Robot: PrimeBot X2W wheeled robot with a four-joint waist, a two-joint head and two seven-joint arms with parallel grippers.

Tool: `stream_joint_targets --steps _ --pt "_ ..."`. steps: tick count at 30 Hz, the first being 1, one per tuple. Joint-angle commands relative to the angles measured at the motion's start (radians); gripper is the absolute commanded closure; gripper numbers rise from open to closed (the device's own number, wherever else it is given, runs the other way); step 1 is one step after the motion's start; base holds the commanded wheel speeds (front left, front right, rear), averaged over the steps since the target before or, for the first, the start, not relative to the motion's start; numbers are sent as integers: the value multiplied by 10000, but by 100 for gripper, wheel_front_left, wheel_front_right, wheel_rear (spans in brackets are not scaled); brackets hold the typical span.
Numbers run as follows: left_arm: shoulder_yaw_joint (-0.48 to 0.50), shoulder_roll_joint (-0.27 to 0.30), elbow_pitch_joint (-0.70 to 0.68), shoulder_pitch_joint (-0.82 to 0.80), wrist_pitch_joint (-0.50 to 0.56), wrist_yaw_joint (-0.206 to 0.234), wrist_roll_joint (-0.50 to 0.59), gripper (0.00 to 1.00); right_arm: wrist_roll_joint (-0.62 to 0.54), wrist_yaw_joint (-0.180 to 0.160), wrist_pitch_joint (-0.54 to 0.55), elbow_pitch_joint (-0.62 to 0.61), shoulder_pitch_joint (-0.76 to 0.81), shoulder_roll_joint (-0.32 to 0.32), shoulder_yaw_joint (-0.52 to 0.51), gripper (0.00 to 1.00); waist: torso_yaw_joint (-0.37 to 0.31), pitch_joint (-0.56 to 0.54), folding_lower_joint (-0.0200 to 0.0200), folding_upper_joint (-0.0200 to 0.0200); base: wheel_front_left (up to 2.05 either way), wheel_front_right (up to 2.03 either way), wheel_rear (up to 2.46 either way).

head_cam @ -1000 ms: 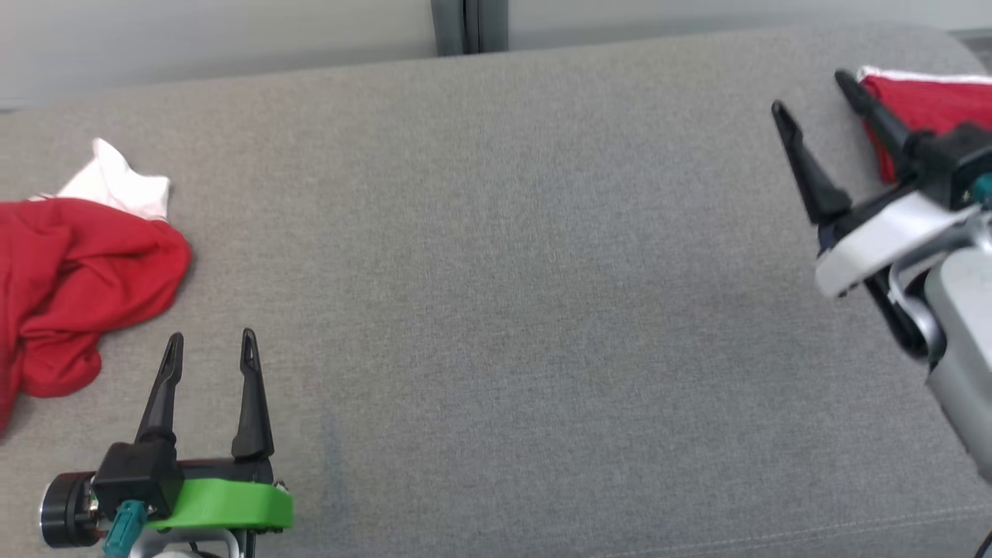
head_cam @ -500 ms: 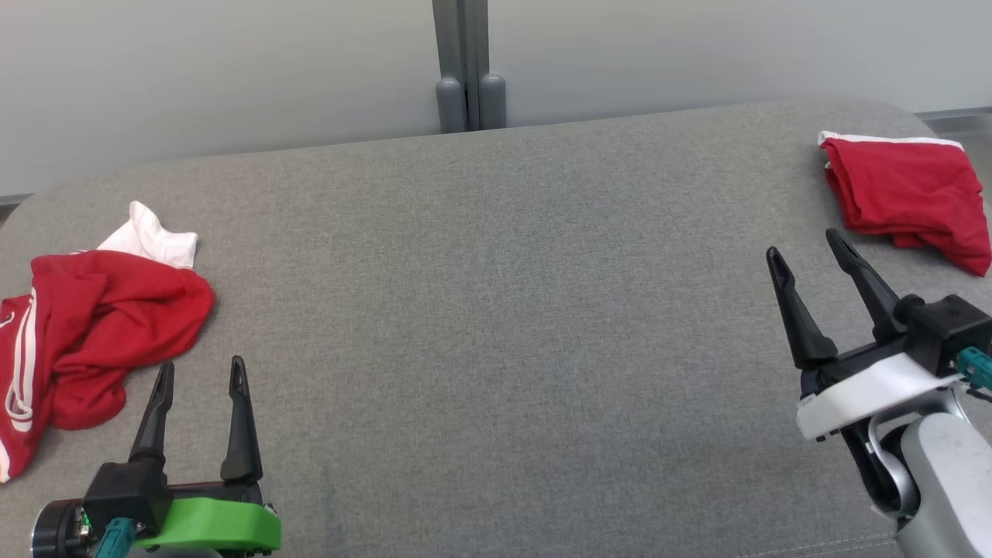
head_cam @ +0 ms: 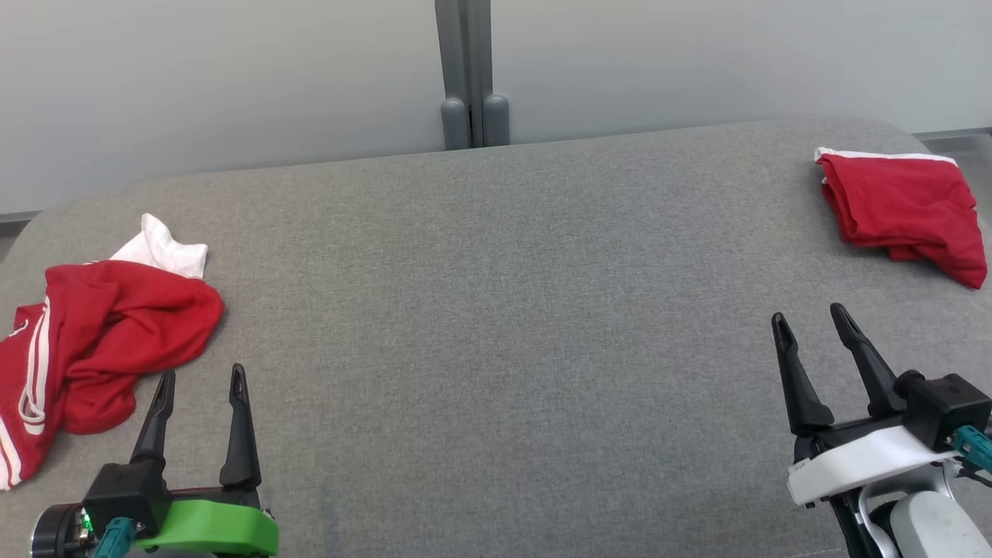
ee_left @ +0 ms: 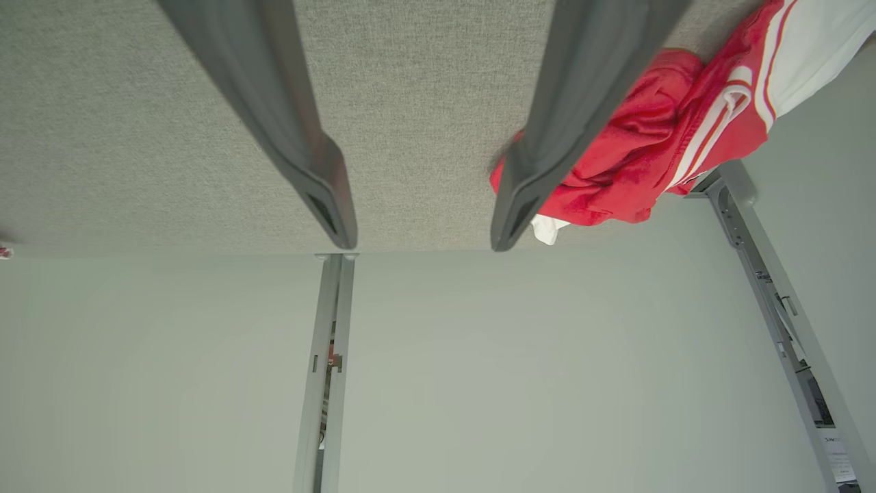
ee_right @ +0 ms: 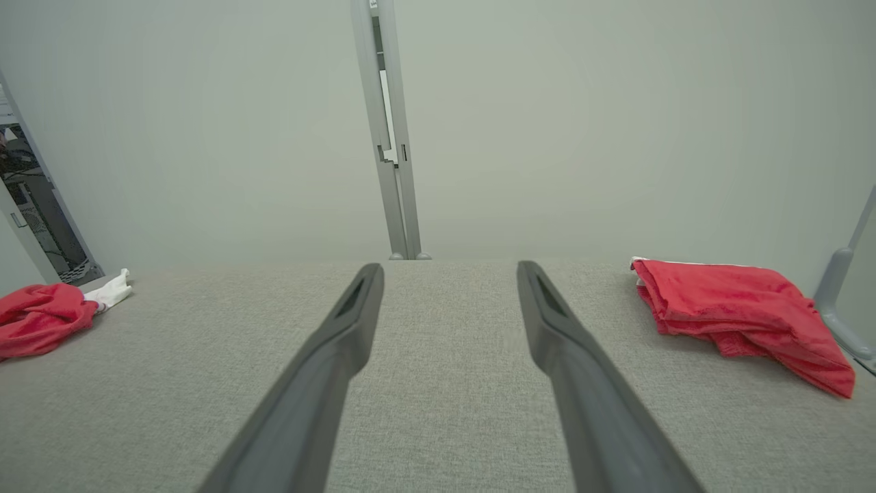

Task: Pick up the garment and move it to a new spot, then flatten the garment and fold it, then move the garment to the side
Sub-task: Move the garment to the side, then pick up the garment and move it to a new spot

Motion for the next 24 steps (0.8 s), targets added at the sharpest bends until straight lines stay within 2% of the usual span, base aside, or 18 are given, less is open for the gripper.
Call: stream_joint_targets --steps 1,13,24 --pt "-8 108 36 20 52 -24 -46 0 -77 -19 -33 3 206 110 -117 0 55 -48 1 0 0 0 0" --pt "-75 242 147 -78 133 -49 -153 0 -43 -19 -69 148 647 540 -658 0 291 -157 1 0 0 0 0" --pt "-124 360 355 -205 97 -102 -294 0 -183 -19 -70 429 601 701 -680 0 415 -242 1 0 0 0 0"
